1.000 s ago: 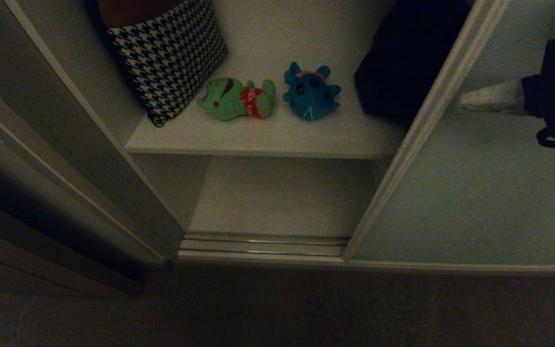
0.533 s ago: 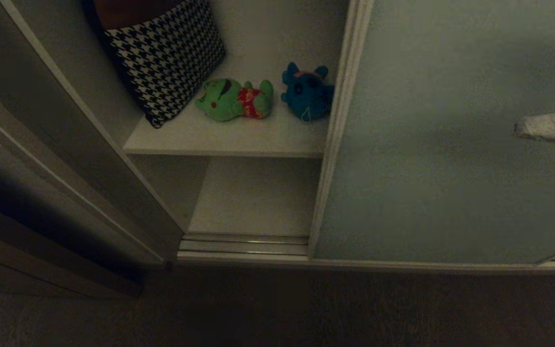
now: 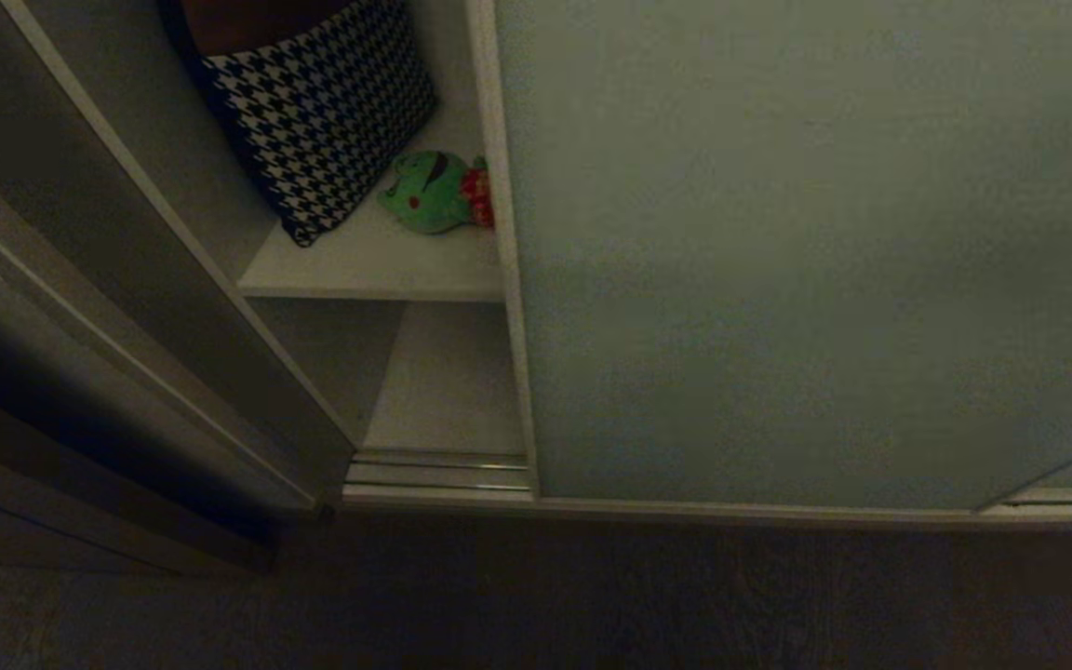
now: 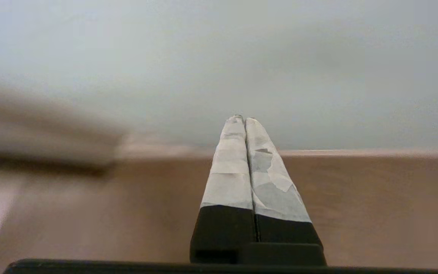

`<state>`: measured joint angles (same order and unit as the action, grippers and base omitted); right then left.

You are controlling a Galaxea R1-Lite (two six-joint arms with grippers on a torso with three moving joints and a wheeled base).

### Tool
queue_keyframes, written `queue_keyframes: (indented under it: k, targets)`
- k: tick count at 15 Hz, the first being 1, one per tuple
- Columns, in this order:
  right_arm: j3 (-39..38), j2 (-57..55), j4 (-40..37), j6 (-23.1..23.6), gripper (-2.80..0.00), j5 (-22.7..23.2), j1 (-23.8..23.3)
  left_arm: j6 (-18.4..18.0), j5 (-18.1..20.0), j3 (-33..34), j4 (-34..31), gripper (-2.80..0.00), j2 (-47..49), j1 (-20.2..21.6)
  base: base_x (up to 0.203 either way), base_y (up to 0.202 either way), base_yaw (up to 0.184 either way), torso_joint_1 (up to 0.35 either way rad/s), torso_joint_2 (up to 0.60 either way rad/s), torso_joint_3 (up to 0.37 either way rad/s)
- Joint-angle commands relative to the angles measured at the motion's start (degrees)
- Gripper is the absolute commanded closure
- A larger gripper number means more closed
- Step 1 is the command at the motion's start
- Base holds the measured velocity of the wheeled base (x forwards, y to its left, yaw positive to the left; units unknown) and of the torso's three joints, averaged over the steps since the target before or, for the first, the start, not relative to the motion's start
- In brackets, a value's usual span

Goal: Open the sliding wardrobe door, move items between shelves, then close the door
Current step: Close the door

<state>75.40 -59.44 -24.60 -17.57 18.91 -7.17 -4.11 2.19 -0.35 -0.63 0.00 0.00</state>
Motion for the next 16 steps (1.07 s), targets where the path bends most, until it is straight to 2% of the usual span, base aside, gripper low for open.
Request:
queue_keyframes:
  k: [1, 5, 9, 11, 16]
  targets:
    - [-1.40, 1.92, 0.19, -0.09, 0.00, 0.20, -10.30, -0.02, 0.00, 0.00, 0.02, 0.00, 0.09, 0.00, 0.000, 0.000, 0.000, 0.000, 0.00, 0.000]
    - [-3.99, 4.86, 0.67, 0.27, 0.00, 0.15, -29.19, -0.02, 0.00, 0.00, -0.07, 0.00, 0.09, 0.00, 0.000, 0.000, 0.000, 0.000, 0.00, 0.000]
    - [-3.49, 1.78, 2.35, 0.41, 0.00, 0.23, -46.56, -0.02, 0.00, 0.00, 0.02, 0.00, 0.09, 0.00, 0.000, 0.000, 0.000, 0.000, 0.00, 0.000]
    - [-3.37, -2.48, 7.79, 0.00, 0.00, 0.18, -50.48, -0.02, 0.00, 0.00, -0.01, 0.00, 0.07, 0.00, 0.000, 0.000, 0.000, 0.000, 0.00, 0.000]
    - [1.41, -12.95, 13.63, -2.45, 0.00, 1.85, -51.32, -0.02, 0.00, 0.00, -0.02, 0.00, 0.06, 0.00, 0.000, 0.000, 0.000, 0.000, 0.00, 0.000]
